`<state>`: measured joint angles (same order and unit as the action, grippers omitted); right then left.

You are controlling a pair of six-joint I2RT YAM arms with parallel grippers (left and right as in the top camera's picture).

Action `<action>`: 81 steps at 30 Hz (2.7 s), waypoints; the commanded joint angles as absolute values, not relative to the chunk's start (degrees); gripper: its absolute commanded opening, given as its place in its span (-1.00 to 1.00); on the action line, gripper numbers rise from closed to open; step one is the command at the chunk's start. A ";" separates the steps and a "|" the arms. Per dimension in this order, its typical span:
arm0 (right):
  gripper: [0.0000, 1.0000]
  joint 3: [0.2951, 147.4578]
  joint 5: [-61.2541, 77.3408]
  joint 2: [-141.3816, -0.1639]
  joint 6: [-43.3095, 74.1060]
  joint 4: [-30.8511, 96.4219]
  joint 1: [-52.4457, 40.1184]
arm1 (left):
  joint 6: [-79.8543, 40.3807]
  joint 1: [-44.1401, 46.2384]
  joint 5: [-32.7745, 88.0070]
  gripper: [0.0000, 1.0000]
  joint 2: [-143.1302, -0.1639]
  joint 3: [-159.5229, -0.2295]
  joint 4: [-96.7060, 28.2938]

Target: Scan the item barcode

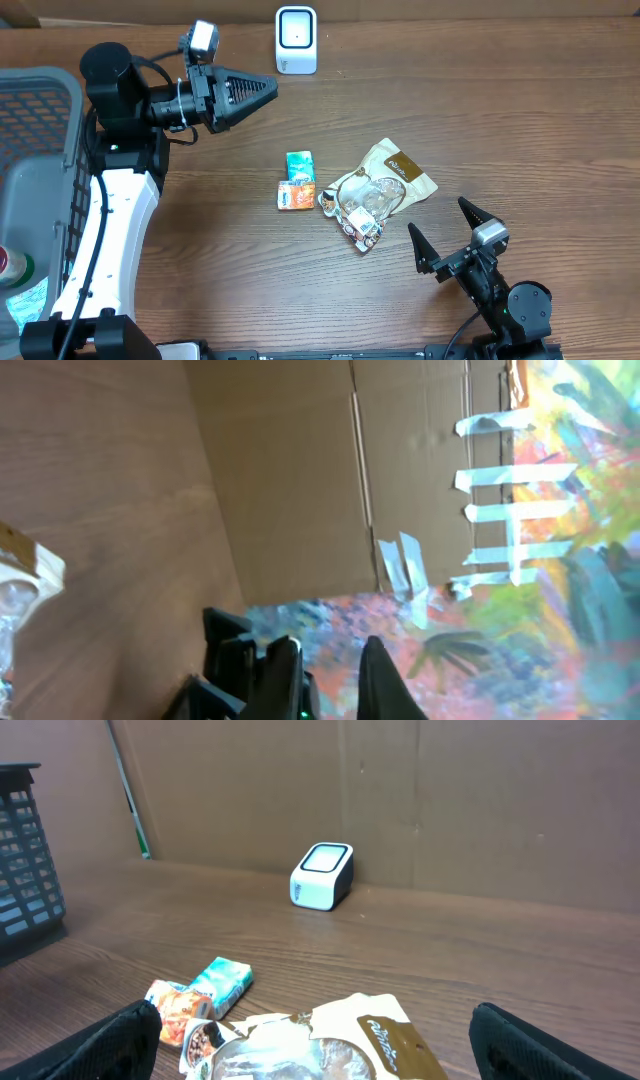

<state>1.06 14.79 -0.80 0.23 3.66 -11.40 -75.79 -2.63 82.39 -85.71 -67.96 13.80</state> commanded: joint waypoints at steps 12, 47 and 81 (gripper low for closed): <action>1.00 0.45 14.68 -0.16 0.45 3.38 -11.62 | -89.10 -1.48 90.13 -0.91 -85.36 -68.51 14.00; 1.00 0.45 14.68 -0.16 0.43 3.38 -11.62 | -107.81 -1.30 90.48 -0.92 -85.36 -68.51 18.94; 0.99 0.45 14.68 -0.16 0.45 3.38 -11.62 | -109.30 0.47 90.48 -0.92 -85.36 -68.51 18.96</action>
<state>1.06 14.81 -0.80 0.27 3.66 -11.40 -108.55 0.14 89.45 -85.71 -67.96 18.76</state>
